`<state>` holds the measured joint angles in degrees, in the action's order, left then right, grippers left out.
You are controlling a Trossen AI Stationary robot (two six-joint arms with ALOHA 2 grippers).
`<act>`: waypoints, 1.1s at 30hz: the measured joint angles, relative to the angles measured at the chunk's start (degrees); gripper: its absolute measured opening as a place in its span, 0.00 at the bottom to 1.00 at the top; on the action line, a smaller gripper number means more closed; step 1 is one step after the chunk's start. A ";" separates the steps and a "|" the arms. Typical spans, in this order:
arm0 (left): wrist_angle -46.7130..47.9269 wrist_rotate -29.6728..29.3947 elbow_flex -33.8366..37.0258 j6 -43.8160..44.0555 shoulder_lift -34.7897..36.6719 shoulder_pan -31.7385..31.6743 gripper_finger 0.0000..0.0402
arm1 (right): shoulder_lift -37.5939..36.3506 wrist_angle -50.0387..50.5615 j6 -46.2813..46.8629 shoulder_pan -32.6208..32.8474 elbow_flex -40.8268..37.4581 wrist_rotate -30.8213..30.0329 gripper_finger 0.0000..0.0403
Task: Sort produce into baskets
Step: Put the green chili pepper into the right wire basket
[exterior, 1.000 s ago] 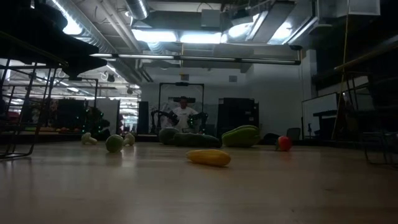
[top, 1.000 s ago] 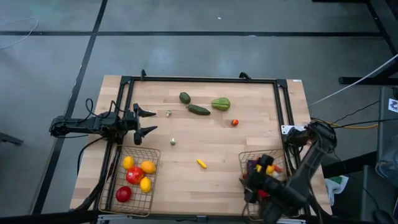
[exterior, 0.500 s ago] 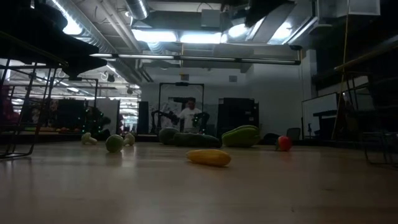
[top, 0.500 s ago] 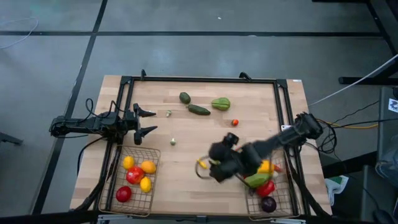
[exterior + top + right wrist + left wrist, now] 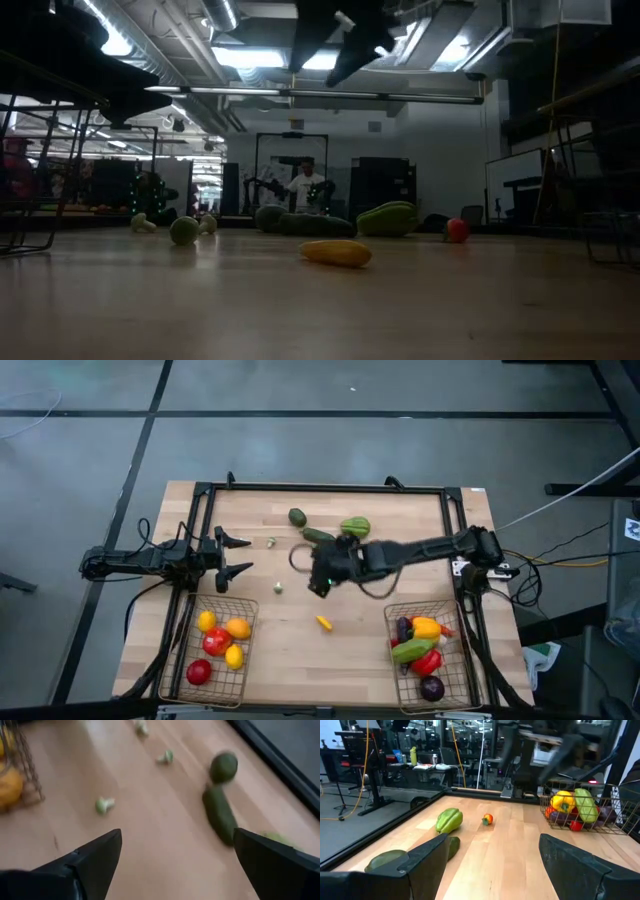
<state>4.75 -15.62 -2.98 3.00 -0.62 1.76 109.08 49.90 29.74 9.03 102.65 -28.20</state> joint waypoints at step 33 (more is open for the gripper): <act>0.02 -0.02 0.00 -0.02 0.04 0.00 0.76 | 18.49 -12.26 -17.67 -25.33 -0.02 25.38 0.93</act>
<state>4.78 -15.64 -2.98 2.98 -0.58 1.76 127.57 37.64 12.07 -16.29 102.63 -2.82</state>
